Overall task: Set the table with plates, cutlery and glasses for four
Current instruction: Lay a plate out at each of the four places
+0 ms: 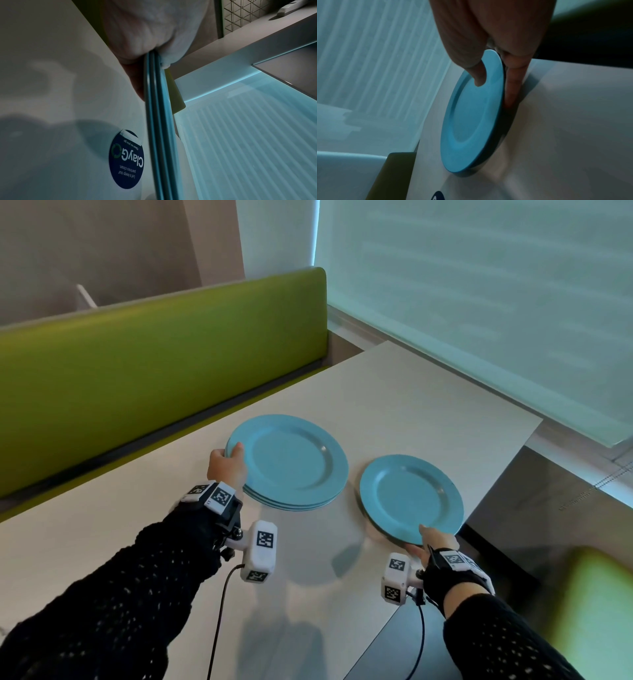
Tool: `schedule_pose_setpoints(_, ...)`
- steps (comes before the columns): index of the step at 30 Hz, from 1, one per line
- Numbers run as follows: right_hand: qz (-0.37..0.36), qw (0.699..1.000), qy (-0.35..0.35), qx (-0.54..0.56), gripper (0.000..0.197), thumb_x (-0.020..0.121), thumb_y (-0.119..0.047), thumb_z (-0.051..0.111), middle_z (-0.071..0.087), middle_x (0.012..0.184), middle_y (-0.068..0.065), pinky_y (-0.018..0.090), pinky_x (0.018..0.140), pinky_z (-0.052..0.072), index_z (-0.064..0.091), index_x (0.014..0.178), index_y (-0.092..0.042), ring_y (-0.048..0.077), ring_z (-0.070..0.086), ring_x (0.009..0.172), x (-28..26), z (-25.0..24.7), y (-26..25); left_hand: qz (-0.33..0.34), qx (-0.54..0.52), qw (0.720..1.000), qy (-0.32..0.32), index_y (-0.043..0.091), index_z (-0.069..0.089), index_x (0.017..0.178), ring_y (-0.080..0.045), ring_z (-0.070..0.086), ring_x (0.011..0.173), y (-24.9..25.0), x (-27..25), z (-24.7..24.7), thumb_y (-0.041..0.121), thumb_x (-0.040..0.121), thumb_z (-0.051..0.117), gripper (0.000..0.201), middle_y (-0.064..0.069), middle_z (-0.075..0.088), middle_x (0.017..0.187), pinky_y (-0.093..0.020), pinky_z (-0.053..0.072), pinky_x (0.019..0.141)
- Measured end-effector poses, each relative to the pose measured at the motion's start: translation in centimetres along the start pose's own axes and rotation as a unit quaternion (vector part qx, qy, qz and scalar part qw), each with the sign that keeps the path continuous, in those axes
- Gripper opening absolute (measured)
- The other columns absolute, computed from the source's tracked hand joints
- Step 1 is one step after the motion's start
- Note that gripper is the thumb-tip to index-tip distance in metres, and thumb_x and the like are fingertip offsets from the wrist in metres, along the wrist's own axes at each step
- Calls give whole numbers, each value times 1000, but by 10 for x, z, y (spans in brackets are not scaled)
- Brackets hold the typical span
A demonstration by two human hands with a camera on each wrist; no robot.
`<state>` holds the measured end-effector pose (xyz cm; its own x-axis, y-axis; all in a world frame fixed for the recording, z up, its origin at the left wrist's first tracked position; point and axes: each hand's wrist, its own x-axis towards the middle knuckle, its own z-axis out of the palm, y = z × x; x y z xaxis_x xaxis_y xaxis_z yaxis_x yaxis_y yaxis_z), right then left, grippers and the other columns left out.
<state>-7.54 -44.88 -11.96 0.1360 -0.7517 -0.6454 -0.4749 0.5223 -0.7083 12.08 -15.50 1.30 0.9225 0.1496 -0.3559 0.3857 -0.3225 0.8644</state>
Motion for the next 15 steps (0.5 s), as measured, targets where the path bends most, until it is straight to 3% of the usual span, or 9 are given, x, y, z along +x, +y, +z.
schedule_pose_setpoints(2, 20, 999, -29, 15, 47, 86, -11, 60, 56, 113, 11, 45, 82, 57, 45, 128, 4, 37, 61, 107, -18, 0, -8, 0, -1, 1000, 1, 1, 44, 128, -38, 54, 113, 0, 0, 1, 35, 96, 45, 47, -21, 54, 126, -41, 45, 90)
schedule_pose_setpoints(4, 15, 997, -65, 27, 45, 90, -1, 53, 48, 110, 11, 42, 70, 60, 39, 133, 2, 37, 57, 114, -24, -2, -11, -2, -4, 1000, -2, 2, 44, 128, -38, 54, 112, 1, 0, 2, 36, 95, 45, 47, -21, 54, 126, -41, 45, 91)
schedule_pose_setpoints(6, 24, 999, -34, -19, 48, 84, 0, 58, 54, 104, 14, 43, 60, 60, 42, 129, 5, 36, 65, 100, -22, 0, -11, -3, -5, 1000, -4, 2, 43, 128, -37, 54, 113, 1, -1, 3, 36, 96, 44, 47, -21, 54, 126, -41, 45, 90)
schedule_pose_setpoints(8, 26, 998, 1, -56, 51, 79, -2, 62, 60, 101, 16, 42, 67, 59, 44, 126, 5, 35, 69, 88, -21, 2, -12, -3, -7, 1000, -7, 3, 43, 128, -37, 54, 113, 1, -1, 3, 36, 96, 44, 47, -20, 54, 126, -41, 45, 90)
schedule_pose_setpoints(11, 32, 997, 20, -72, 47, 80, 0, 60, 64, 104, 18, 32, 55, 53, 44, 124, 7, 32, 69, 91, -24, 2, -15, -9, -17, 1000, -11, 4, 44, 126, -38, 55, 111, -1, 1, 4, 37, 95, 45, 46, -20, 55, 125, -44, 46, 94)
schedule_pose_setpoints(12, 37, 997, 15, -69, 42, 81, 1, 58, 64, 96, 16, 32, 55, 52, 46, 120, 8, 32, 69, 92, -25, 1, -16, -11, -22, 1000, -10, 4, 45, 126, -38, 55, 111, -1, 2, 4, 37, 94, 46, 46, -20, 55, 124, -45, 47, 94)
schedule_pose_setpoints(14, 32, 998, 5, -61, 36, 81, 3, 55, 60, 81, 14, 37, 69, 56, 49, 116, 9, 33, 69, 91, -23, -2, -16, -14, -27, 1000, -7, 4, 45, 126, -38, 56, 110, -3, 2, 3, 37, 94, 46, 46, -20, 56, 123, -45, 48, 94)
schedule_pose_setpoints(15, 27, 998, 4, -55, 38, 80, 3, 55, 59, 81, 14, 39, 76, 57, 48, 117, 8, 34, 69, 91, -21, -2, -16, -15, -29, 999, -7, 4, 45, 125, -38, 56, 110, -3, 3, 3, 38, 94, 46, 46, -20, 56, 123, -45, 48, 94)
